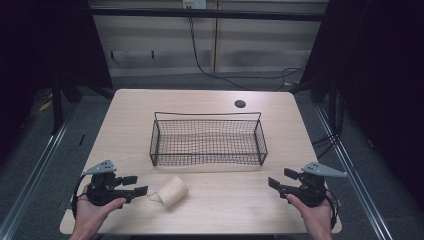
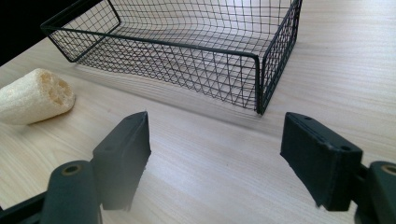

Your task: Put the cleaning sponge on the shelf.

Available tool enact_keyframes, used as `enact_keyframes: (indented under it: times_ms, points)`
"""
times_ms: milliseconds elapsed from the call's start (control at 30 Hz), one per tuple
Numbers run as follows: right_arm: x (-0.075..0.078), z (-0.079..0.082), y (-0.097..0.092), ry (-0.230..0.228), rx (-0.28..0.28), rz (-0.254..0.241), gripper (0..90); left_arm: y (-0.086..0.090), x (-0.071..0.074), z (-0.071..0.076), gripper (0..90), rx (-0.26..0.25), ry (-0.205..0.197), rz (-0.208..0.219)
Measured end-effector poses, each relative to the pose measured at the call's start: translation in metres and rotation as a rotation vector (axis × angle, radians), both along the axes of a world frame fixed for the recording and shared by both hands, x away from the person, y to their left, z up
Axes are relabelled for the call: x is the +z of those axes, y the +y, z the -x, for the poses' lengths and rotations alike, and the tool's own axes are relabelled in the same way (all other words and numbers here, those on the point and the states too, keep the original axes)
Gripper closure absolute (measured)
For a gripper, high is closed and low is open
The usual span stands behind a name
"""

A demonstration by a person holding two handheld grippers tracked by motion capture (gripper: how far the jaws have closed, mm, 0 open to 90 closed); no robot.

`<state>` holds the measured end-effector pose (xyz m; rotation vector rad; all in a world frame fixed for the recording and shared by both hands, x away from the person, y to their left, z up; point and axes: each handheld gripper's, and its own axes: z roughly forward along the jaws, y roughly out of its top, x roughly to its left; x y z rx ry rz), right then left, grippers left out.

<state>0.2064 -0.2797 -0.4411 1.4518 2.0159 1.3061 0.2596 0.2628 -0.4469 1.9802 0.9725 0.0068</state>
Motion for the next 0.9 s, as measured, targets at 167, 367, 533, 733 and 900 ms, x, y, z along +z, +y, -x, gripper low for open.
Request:
enact_keyframes:
  times_ms: [167,367,533,733,900]
  points:
    - [0.000,0.001,0.002,0.003,0.009,-0.005,22.7,0.000,0.002,0.001,32.3,-0.001,0.000,-0.008]
    - [-0.001,0.001,0.004,0.022,0.021,-0.002,22.8,0.000,0.008,0.005,36.8,-0.043,0.006,0.047]
    - [-0.001,0.000,0.004,0.033,0.034,0.003,22.8,-0.005,0.019,0.007,41.6,-0.031,-0.014,-0.010]
    - [-0.001,-0.001,0.006,0.045,0.054,0.003,22.8,-0.015,0.030,0.002,38.3,-0.069,0.001,-0.096]
    - [-0.001,-0.003,0.010,0.051,0.079,0.005,22.8,-0.027,0.036,0.000,41.6,-0.119,0.013,-0.156]
